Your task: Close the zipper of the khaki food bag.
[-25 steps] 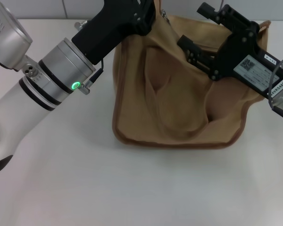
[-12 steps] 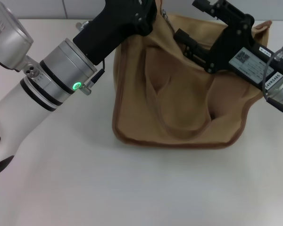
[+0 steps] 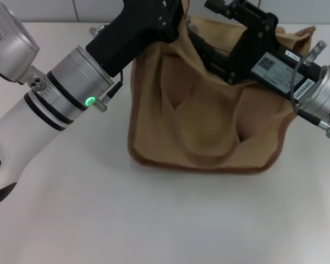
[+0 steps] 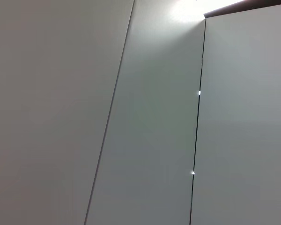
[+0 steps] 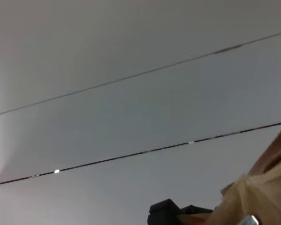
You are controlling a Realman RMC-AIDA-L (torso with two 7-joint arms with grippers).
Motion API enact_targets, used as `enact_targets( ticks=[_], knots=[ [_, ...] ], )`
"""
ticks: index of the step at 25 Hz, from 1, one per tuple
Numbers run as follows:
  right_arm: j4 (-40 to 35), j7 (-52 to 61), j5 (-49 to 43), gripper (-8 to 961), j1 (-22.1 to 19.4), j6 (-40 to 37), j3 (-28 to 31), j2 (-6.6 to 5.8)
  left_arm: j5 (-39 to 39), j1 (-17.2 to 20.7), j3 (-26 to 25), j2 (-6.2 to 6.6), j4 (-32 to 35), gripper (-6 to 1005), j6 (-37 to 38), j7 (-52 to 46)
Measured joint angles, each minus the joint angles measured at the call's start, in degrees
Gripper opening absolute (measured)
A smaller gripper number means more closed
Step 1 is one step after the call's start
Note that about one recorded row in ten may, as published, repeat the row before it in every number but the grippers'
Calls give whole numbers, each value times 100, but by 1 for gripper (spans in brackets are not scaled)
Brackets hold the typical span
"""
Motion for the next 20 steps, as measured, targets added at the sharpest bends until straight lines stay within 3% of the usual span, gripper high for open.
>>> enact_targets(
  ticks=[20],
  knots=[
    [-177,-50,42,686,-29,148,79,-6,0,43,-13,-1,-45,17,2,-2]
  ],
)
